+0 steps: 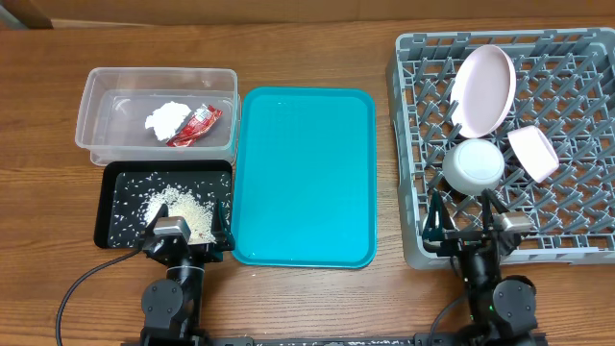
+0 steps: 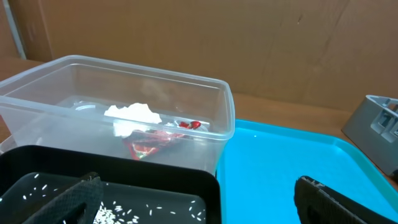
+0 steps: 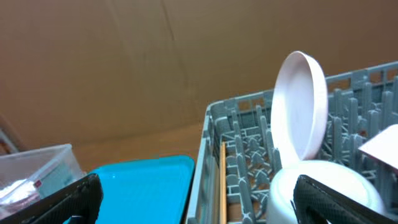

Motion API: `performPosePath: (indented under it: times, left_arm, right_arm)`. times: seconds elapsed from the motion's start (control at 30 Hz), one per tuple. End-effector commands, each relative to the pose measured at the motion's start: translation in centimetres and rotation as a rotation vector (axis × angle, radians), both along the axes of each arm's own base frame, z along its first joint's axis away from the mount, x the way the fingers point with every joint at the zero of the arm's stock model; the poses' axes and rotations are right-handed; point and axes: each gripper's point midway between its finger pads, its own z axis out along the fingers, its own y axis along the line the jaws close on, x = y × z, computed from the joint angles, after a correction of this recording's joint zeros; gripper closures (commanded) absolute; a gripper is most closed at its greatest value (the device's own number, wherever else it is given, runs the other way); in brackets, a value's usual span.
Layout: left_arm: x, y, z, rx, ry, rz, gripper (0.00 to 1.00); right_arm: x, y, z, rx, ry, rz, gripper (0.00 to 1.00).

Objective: Sort waste into correct bins and load items into the dishwasher

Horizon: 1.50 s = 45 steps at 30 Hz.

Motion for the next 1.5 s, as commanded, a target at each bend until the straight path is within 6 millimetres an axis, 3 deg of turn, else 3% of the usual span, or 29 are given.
performPosePath:
  times: [0.0, 0.17, 0.27, 1.47]
  left_arm:
    - [0.0, 0.3, 0.1, -0.015, -0.01, 0.018, 0.0]
    - [0.0, 0.3, 0.1, -0.015, -0.01, 0.018, 0.0]
    - [0.0, 0.3, 0.1, -0.015, -0.01, 0.018, 0.0]
    - [0.0, 0.3, 0.1, -0.015, -0.01, 0.018, 0.0]
  right_arm:
    - [0.1, -0.2, -0.5, 0.004, -0.003, -0.01, 0.0]
    - [0.2, -0.7, -0.8, 0.0, 0.009, -0.028, 0.0]
    - [0.2, -0.7, -2.0, -0.014, 0.055, -0.028, 0.0]
    - [0.2, -0.7, -1.9, -0.013, 0.053, -0.028, 0.0]
